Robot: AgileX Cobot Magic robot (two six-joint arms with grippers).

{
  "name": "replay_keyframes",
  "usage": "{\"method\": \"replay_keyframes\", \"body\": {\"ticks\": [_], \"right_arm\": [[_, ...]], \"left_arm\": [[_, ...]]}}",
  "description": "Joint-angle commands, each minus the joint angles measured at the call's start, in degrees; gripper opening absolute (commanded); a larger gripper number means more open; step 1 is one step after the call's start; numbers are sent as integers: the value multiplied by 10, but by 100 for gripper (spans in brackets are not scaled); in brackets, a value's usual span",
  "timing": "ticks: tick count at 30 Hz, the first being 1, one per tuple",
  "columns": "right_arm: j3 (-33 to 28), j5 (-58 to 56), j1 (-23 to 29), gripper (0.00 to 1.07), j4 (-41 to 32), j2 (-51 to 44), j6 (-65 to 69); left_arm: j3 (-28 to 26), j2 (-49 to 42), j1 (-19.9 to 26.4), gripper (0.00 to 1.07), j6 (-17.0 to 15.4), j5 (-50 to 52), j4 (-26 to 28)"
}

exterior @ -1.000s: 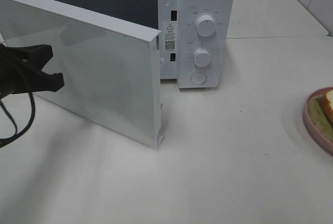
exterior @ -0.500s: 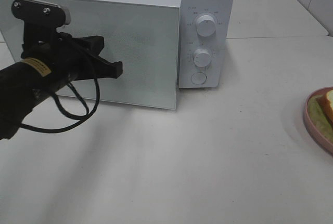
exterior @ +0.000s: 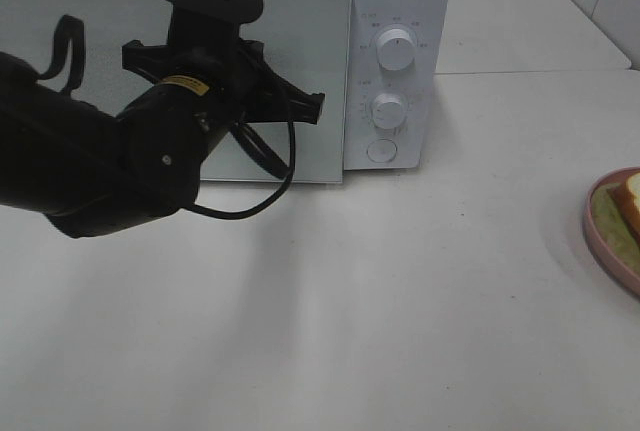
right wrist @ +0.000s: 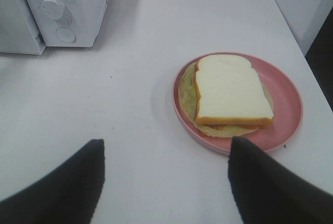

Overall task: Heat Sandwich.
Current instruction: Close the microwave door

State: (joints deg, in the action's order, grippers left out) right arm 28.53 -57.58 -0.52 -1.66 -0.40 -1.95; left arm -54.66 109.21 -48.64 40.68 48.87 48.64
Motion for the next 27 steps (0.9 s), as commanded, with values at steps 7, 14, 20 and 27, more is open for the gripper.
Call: {"method": "replay_keyframes", "body": {"ticks": [7,14,20,27], "right_arm": [[1,5,2,66,-1,-14,1],[1,5,2,66,-1,-14,1],[1,5,2,66,-1,-14,1],[1,5,2,66,-1,-14,1]], "left_arm": [[-58,38,-13,0,121,46,65],[-62,41,-13,0,163,70,60],[-62,49,-13,0,182,82,60],[-62,49,-7,0,200,82,50]]}}
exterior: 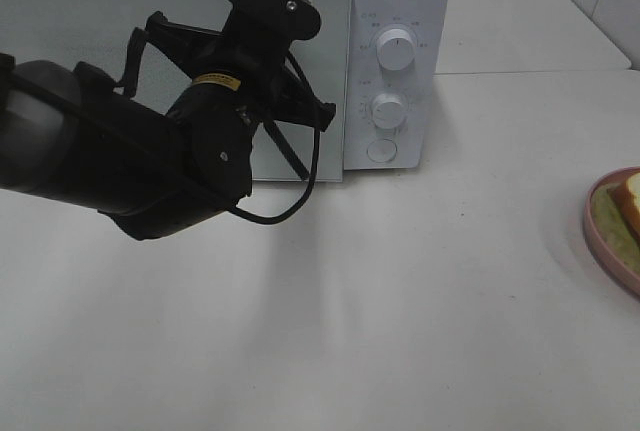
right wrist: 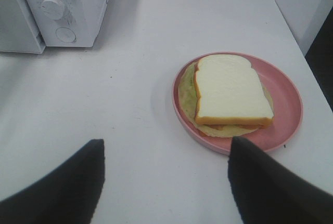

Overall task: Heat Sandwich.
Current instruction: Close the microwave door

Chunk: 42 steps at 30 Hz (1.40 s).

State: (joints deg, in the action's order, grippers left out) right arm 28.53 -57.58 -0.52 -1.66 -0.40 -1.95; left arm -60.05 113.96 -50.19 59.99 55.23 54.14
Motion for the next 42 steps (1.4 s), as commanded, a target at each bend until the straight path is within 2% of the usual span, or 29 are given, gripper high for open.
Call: {"method": "replay_keyframes", "body": {"ticks": [1,5,10,12,14,20,24,42], "right_arm": [[1,5,2,66,-1,-14,1],[1,5,2,66,-1,-14,1],[1,5,2,66,-1,-14,1],[1,5,2,66,-1,-14,1],[1,5,2,66,-1,-14,1],[1,5,2,66,-1,-14,2],[1,5,2,66,-1,-14,2],[1,5,2,66,-1,-14,3]], "left_arm": [[-8,2,13,0,9,19,-5],[-8,2,14,0,21,23,-5],[-8,6,14,0,20,26,-18],[-13,21,30,0,19,18,-51],[-17,26,36,0,19,15,-55],[-74,61,93,0,22,-19,-53],[-83,62,107,0,22,-30,-54],[-83,62,103,0,21,-29,-50]]}}
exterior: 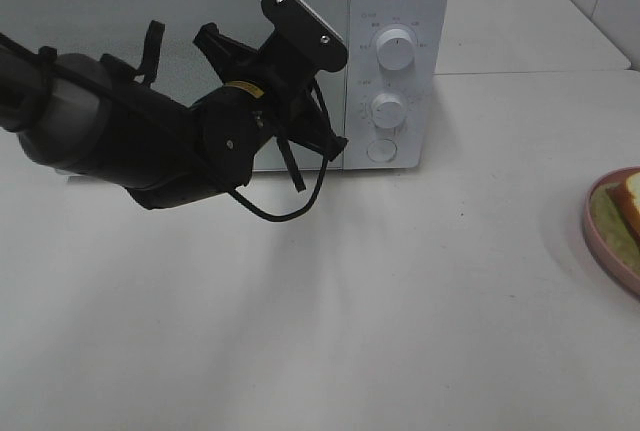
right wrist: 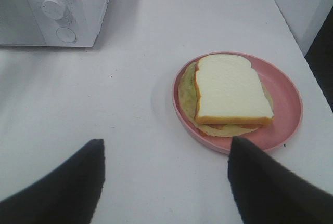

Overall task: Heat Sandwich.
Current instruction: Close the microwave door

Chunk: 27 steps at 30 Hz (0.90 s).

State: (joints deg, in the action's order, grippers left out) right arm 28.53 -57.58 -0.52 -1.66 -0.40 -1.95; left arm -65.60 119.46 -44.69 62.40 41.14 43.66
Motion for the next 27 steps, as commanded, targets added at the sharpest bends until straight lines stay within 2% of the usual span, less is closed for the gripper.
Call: {"method": "replay_keyframes", "body": {"ticks": [1,12,20,25,27], "right_arm": [[1,5,2,66,-1,-14,3],[1,5,2,66,-1,-14,3],[1,5,2,66,-1,-14,3],[1,5,2,66,-1,-14,3],[1,5,2,66,-1,-14,3]], "left_arm": [[-27,7,48,0,-3,112,55],[-26,3,34,0,-3,124,88],[-26,1,-1,0,-1,124,169],[-26,-17,-10,0,-2,104,207],[-26,-39,-10,0,-5,83,238]]}}
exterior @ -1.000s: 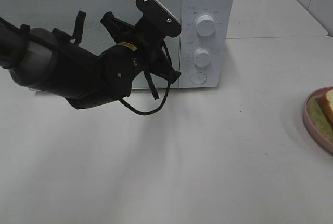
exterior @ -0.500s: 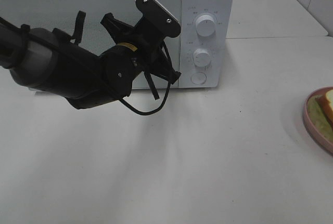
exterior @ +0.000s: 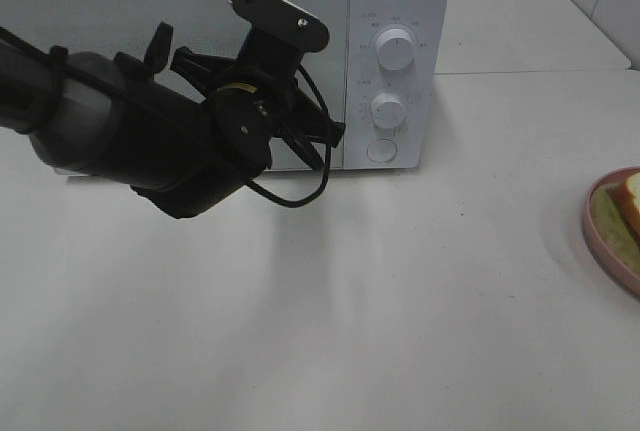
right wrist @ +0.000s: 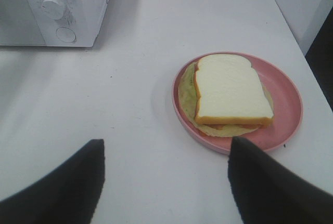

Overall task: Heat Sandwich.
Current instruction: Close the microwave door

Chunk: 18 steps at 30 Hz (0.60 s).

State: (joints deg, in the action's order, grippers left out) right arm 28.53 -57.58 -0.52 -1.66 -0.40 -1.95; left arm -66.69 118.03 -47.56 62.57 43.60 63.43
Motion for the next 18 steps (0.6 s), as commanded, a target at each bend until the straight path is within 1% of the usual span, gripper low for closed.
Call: {"method": "replay_keyframes", "body": {"ticks": [1,2,3,4,7,10,11,12,15,16,17,18], "right_arm": [[1,5,2,66,-1,-14,3],[1,5,2,66,-1,-14,3],[1,5,2,66,-1,-14,3],[1,5,2,66,-1,-14,3],[1,5,2,66,-1,-14,5],[1,5,2,66,-1,-14,5],[1,5,2,66,-1,-14,5],[1,5,2,66,-1,-14,5],[1,5,2,66,-1,-14,7],[1,5,2,66,-1,-14,7],[1,5,2,66,-1,-14,7],[1,5,2,66,-1,-14,7]], "left_arm": [[-15,-33,19,0,-6,54,48],[-15,-40,19,0,-6,52,60],[-15,-40,19,0,-6,52,60],[-15,-54,19,0,-5,38,83],[-15,-83,19,0,-5,-7,117],[-15,-95,19,0,-2,-30,127],[-15,-104,19,0,9,-59,131],[-15,-104,19,0,9,-59,131],[-15,-116,19,0,30,-123,134],[-15,-116,19,0,30,-123,134],[-15,-124,21,0,39,-181,134],[-15,-128,21,0,42,-203,134]]}}
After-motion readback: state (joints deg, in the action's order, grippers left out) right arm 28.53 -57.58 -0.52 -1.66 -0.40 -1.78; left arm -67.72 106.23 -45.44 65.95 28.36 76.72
